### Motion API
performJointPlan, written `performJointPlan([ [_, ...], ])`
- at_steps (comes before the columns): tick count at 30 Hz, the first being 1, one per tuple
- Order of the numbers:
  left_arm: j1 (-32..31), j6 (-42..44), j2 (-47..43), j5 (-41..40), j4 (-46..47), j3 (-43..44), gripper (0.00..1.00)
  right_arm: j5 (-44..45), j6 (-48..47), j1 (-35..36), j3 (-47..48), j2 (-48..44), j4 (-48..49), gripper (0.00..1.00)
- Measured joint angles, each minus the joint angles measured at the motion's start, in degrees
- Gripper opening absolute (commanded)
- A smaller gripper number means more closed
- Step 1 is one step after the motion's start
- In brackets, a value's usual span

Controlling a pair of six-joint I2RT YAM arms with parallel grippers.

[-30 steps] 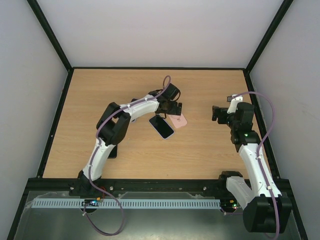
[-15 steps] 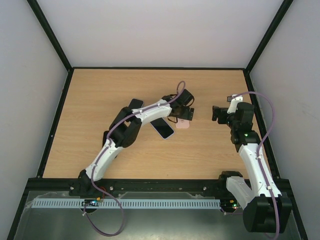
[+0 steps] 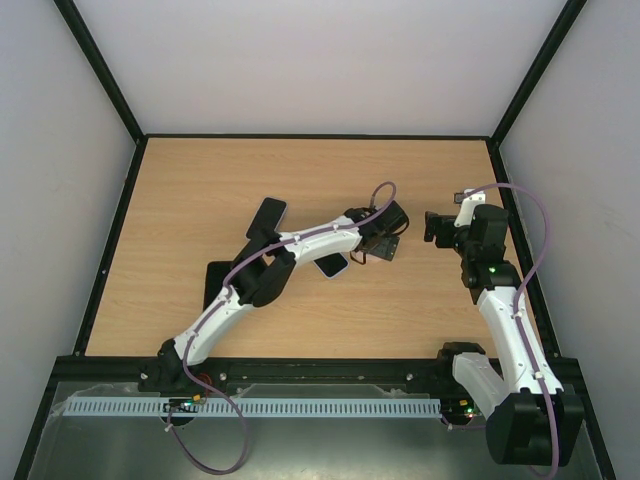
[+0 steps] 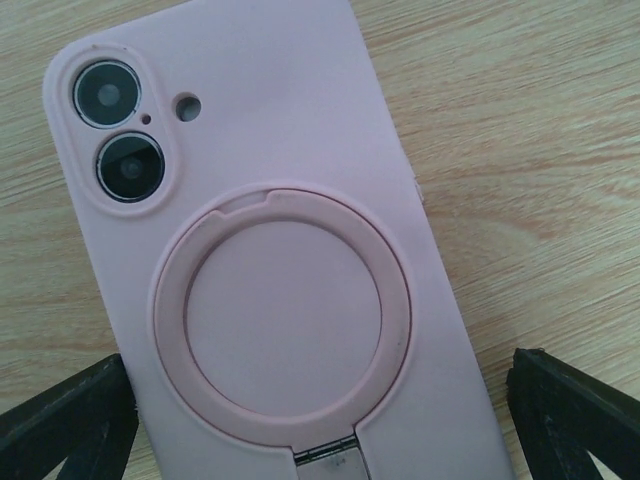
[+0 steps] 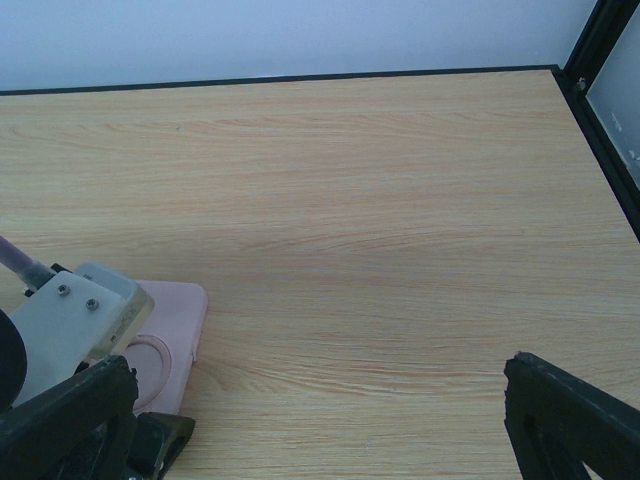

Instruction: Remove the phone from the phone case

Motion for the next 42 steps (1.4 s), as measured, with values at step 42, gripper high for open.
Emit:
performJointPlan([
  [42,-7.8,3.1,-30.8,14.3,-0.7,-45.1,0.99,-0.3,-0.2,-0.3,-0.3,-0.7,0.0,0.98],
])
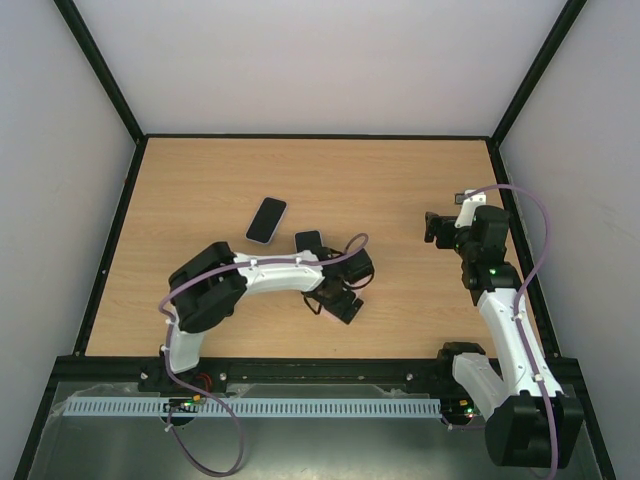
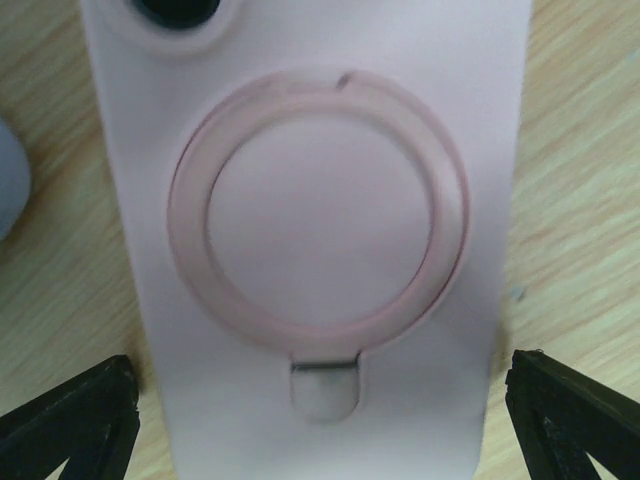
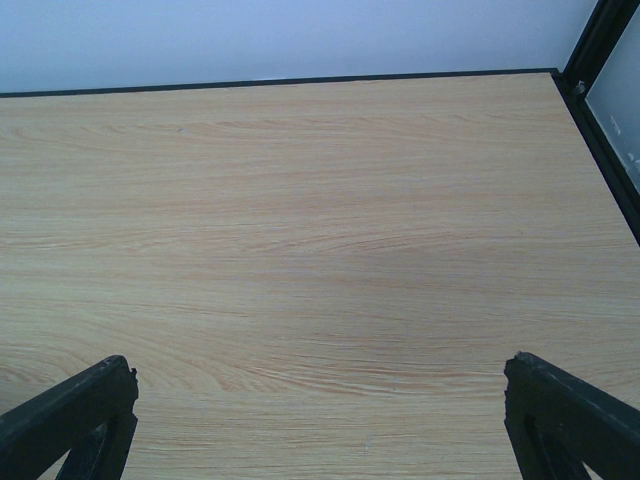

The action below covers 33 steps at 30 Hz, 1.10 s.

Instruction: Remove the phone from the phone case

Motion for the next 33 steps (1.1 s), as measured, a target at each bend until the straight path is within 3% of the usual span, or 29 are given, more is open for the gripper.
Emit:
performJointPlan([
  [15,1.3,2.8,9.7,-0.4,-7.2,14.1,0.93,0.0,0.0,-0.1,-0.3,0.0,0.0,0.98],
  [20,1.6,3.5,10.9,-1.1,-8.2,15.8,0.84,0.0,0.0,-0.1,-0.3,0.0,0.0,0.98],
  [25,1.8,4.4,11.3,-1.3,-8.6,16.5,0.65,0.0,-0.1,-0.1,-0.3,0.0,0.0,0.98],
  [33,2.0,5.9,10.6,-1.1,-7.5,15.5,0.51,0.0,-0.1,-0.1,-0.3,0.3,0.0,0.98],
])
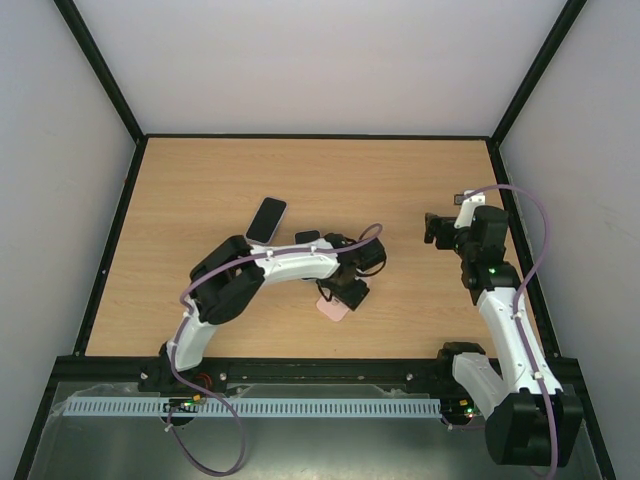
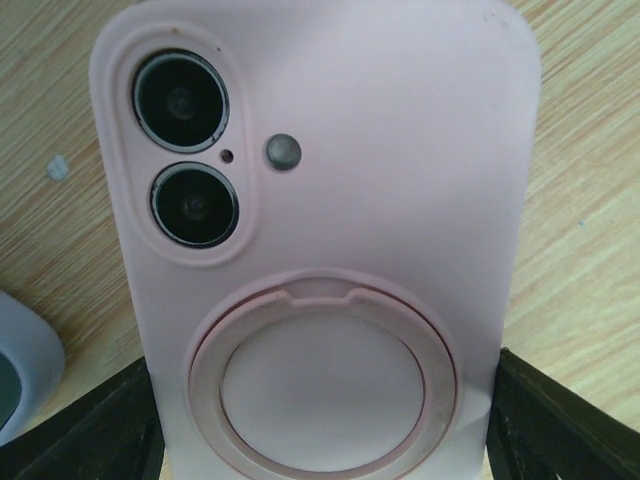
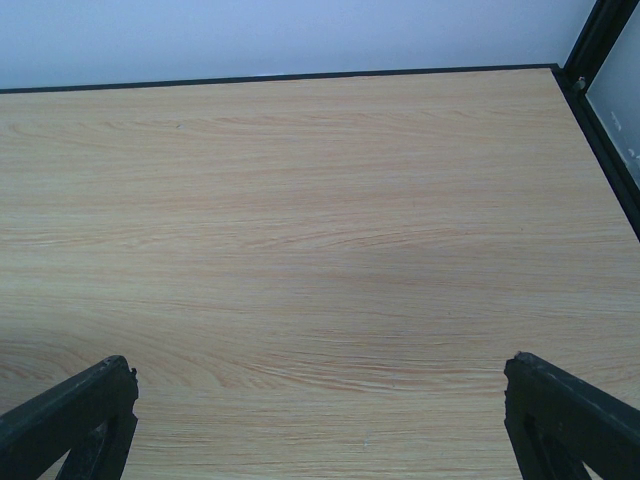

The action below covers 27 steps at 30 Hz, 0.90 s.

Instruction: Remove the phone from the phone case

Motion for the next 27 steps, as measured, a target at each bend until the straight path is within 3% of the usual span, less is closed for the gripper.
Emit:
performJointPlan([
  [3,1.2,0.0,-3.5,2.0,3.6,-3.8,0.41,-0.1,0.1,0.0,0.0,0.8,0.0,0.97],
  [10,10.4,-5.4,-20.2,12.3,20.2,-16.4,0.36,-6.4,-2.3,0.0,6.3,3.4,-5.2,0.98],
  [13,14.4,-7.6,-27.6,16.8,30.3,-22.1,0.31,-13.1,-4.9,-0.1,10.9,2.9,-8.1,0.98],
  [18,16.3,-10.6,-37.4,22.0,48.7,-30.9,0.31,-33.0,-9.0,-0.2,14.4,1.8,-13.2,0.97],
  [22,17.1,-13.3,-40.7,26.0,60.5,-35.0,0.31,-44.5,-10.0,0.7,14.6,4.1,-16.9,0.98],
  [27,18.9,-16.8,-41.3,30.9,73.5,-38.3,0.28,-52.1,-17.8,5.9,20.5,12.0,-27.5,0.98],
])
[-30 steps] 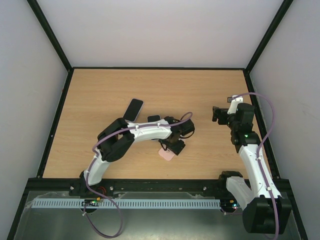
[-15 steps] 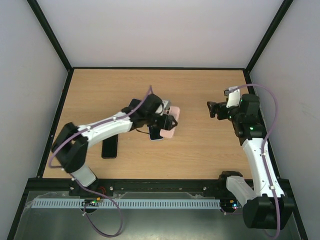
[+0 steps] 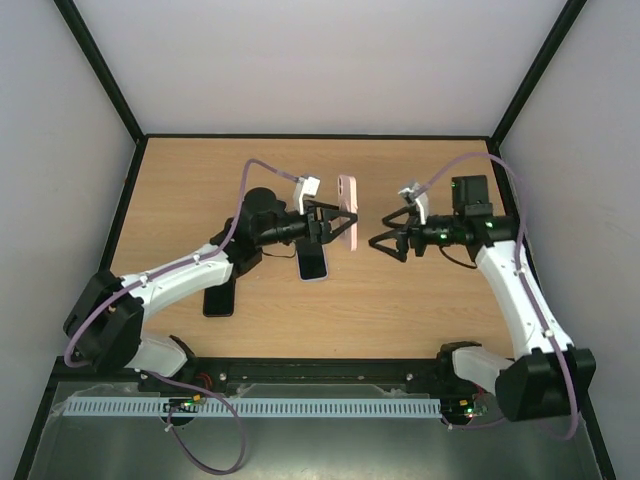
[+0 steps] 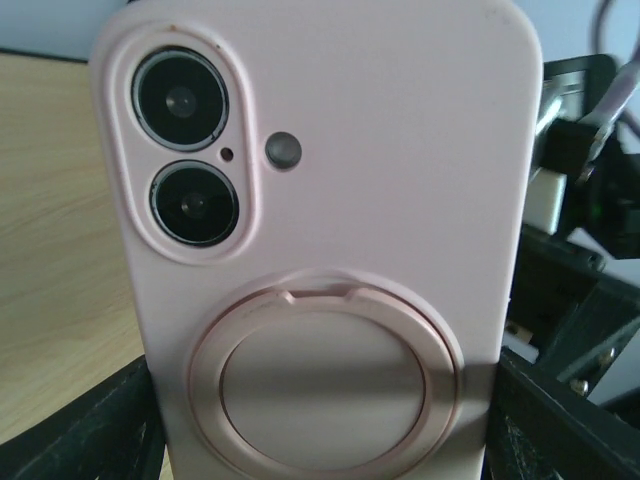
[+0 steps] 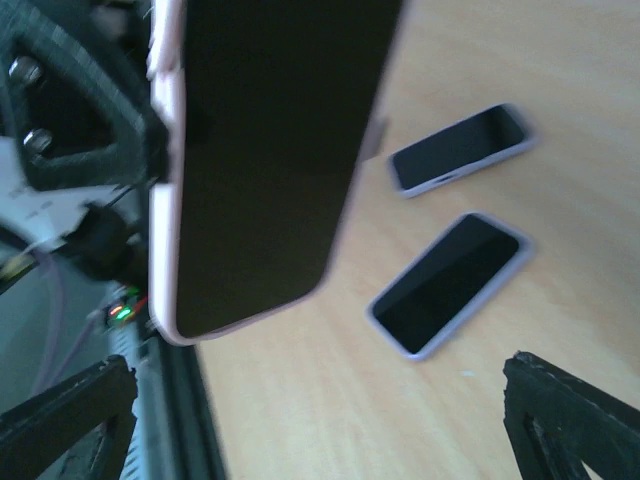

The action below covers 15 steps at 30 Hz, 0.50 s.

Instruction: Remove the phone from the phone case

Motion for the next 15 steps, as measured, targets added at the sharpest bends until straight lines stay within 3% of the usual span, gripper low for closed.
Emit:
performJointPlan([
  [7,0.8,-7.3,2.8,5.0,13.7,-1.0,0.25,-7.1,-6.2,5.2,3.4,8.2,-11.0,0.98],
  [15,0.8,-17.6,8.0,9.9,27.5,-1.1,0.24,-12.9,-5.3,6.4,3.4,9.0,-11.7,0.98],
])
